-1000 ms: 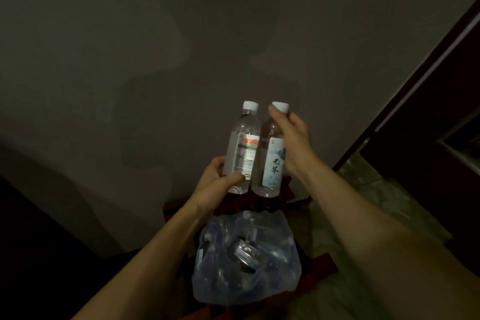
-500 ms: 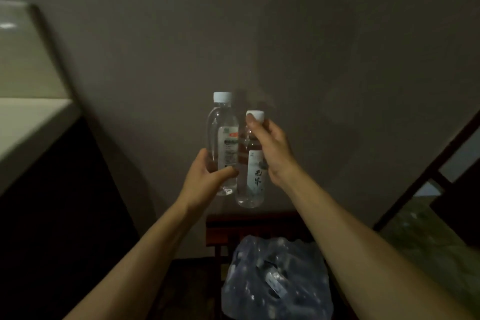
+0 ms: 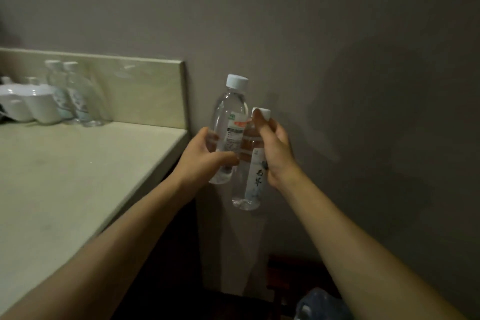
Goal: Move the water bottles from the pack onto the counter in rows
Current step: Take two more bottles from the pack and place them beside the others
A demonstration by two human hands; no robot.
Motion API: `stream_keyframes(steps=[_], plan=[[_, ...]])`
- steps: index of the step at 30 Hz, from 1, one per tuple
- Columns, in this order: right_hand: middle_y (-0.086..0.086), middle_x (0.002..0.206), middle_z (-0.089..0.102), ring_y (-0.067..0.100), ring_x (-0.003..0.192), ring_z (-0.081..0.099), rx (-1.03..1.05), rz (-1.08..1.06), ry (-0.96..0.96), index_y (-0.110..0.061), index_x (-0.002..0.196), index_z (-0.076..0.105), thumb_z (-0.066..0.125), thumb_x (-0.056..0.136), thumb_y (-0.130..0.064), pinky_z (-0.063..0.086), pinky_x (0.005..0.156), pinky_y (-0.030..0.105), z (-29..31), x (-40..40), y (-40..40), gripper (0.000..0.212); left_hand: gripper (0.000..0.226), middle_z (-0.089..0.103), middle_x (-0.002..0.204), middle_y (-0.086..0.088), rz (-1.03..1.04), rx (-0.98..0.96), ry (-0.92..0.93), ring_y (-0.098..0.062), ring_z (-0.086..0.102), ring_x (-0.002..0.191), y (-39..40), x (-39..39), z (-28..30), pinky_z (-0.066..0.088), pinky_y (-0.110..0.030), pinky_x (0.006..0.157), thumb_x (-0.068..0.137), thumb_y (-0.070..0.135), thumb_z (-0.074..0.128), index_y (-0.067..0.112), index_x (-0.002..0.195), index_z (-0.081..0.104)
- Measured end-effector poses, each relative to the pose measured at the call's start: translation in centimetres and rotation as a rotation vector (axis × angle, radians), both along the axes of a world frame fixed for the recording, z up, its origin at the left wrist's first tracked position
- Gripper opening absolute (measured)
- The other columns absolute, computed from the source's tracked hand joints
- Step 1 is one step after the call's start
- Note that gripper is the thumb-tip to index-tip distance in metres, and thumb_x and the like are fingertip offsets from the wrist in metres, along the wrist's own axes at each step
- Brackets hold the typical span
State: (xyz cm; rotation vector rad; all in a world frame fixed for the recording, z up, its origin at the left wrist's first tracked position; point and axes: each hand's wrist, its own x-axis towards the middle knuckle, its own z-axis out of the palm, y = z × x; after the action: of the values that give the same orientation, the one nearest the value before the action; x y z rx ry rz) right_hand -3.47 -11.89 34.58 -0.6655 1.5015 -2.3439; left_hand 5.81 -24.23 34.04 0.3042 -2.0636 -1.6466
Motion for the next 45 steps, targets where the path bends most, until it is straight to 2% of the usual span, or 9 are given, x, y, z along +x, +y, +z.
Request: stream_keyframes(steps=[6, 11, 17, 23, 27, 32, 37, 42, 45], plan=[[0.004, 0.085, 0.072, 0.022, 0.079, 0.072, 0.018, -0.040, 0.068, -0.020, 0.095, 0.063, 0.067, 0.086, -0.044, 0.060, 0.073, 0.040, 1.9, 2.3, -10.6, 0.026, 0.040, 0.076, 0.093, 0.004, -0.005, -0.013, 0.033, -0.009, 0.073, 0.086, -10.8, 2.4, 0.1, 0.056, -0.017, 0.064, 0.074, 0.010, 0.081, 0.023, 0.105, 0.061], [0.006, 0.096, 0.072, 0.023, 0.092, 0.071, 0.090, -0.096, 0.154, -0.020, 0.101, 0.064, 0.065, 0.085, -0.050, 0.057, 0.087, 0.043, 3.2, 3.8, -17.7, 0.034, 0.049, 0.072, 0.109, 0.001, -0.007, -0.021, 0.012, -0.018, 0.067, 0.105, -18.8, 4.2, 0.1, 0.054, -0.041, 0.090, 0.067, 0.033, 0.087, 0.023, 0.110, 0.066], [-0.001, 0.085, 0.066, 0.014, 0.080, 0.066, 0.100, -0.120, 0.154, -0.018, 0.099, 0.061, 0.066, 0.085, -0.047, 0.057, 0.080, 0.036, 2.6, 5.5, -23.5, 0.033, 0.048, 0.075, 0.109, -0.004, -0.071, 0.016, -0.001, -0.017, 0.072, 0.102, -25.5, 5.3, -0.9, 0.056, -0.042, 0.093, 0.074, -0.002, 0.078, 0.022, 0.113, 0.066], [-0.008, 0.079, 0.067, 0.010, 0.076, 0.067, 0.148, -0.166, 0.234, -0.021, 0.094, 0.062, 0.067, 0.083, -0.051, 0.056, 0.076, 0.033, 1.6, 6.1, -26.6, 0.033, 0.047, 0.070, 0.096, -0.016, -0.095, 0.001, 0.016, -0.023, 0.068, 0.085, -27.4, 4.8, -0.9, 0.054, -0.021, 0.063, 0.066, -0.003, 0.065, 0.002, 0.113, 0.059], [-0.002, 0.087, 0.071, 0.016, 0.082, 0.071, 0.177, -0.169, 0.321, -0.029, 0.089, 0.058, 0.069, 0.076, -0.058, 0.059, 0.079, 0.042, 0.8, 6.7, -27.1, 0.034, 0.055, 0.071, 0.105, -0.018, -0.143, -0.051, -0.036, -0.028, 0.068, 0.094, -28.0, 4.3, -1.0, 0.052, -0.021, 0.063, 0.063, 0.009, 0.066, -0.002, 0.116, 0.062], [-0.001, 0.107, 0.068, 0.016, 0.097, 0.069, 0.240, -0.007, 0.144, -0.029, 0.118, 0.052, 0.079, 0.062, -0.056, 0.058, 0.083, 0.040, -1.7, 7.0, -25.7, 0.068, 0.052, 0.062, 0.127, -0.007, -0.201, 0.051, -0.133, -0.020, 0.065, 0.111, -28.6, 4.8, -2.4, 0.054, -0.029, 0.080, 0.075, 0.019, 0.068, 0.024, 0.124, 0.052], [-0.002, 0.118, 0.064, 0.010, 0.095, 0.070, 0.308, 0.102, 0.025, -0.028, 0.133, 0.041, 0.078, 0.071, -0.049, 0.058, 0.071, 0.023, -5.0, 7.6, -24.7, 0.076, 0.072, 0.065, 0.113, 0.003, -0.084, -0.071, -0.095, -0.014, 0.064, 0.103, -28.6, 4.6, -1.7, 0.051, -0.026, 0.077, 0.059, 0.050, 0.087, 0.028, 0.120, 0.055], [0.000, 0.130, 0.054, 0.020, 0.120, 0.052, 0.870, -0.090, 0.403, -0.026, 0.133, 0.042, 0.065, 0.059, -0.075, 0.048, 0.098, 0.044, -3.7, 6.8, -24.0, 0.092, 0.051, 0.066, 0.112, 0.003, -0.172, -0.204, -0.061, -0.010, 0.069, 0.098, -30.8, 4.7, -0.8, 0.060, -0.033, 0.084, 0.073, 0.024, 0.081, 0.027, 0.118, 0.057], [-0.006, 0.124, 0.059, 0.014, 0.115, 0.057, 0.928, -0.115, 0.382, -0.029, 0.128, 0.046, 0.069, 0.056, -0.074, 0.051, 0.095, 0.041, -3.0, 7.3, -24.2, 0.089, 0.066, 0.064, 0.119, 0.000, -0.343, -0.142, -0.060, -0.016, 0.066, 0.108, -32.0, 4.5, -0.9, 0.057, -0.036, 0.090, 0.070, 0.018, 0.077, 0.026, 0.131, 0.051]])
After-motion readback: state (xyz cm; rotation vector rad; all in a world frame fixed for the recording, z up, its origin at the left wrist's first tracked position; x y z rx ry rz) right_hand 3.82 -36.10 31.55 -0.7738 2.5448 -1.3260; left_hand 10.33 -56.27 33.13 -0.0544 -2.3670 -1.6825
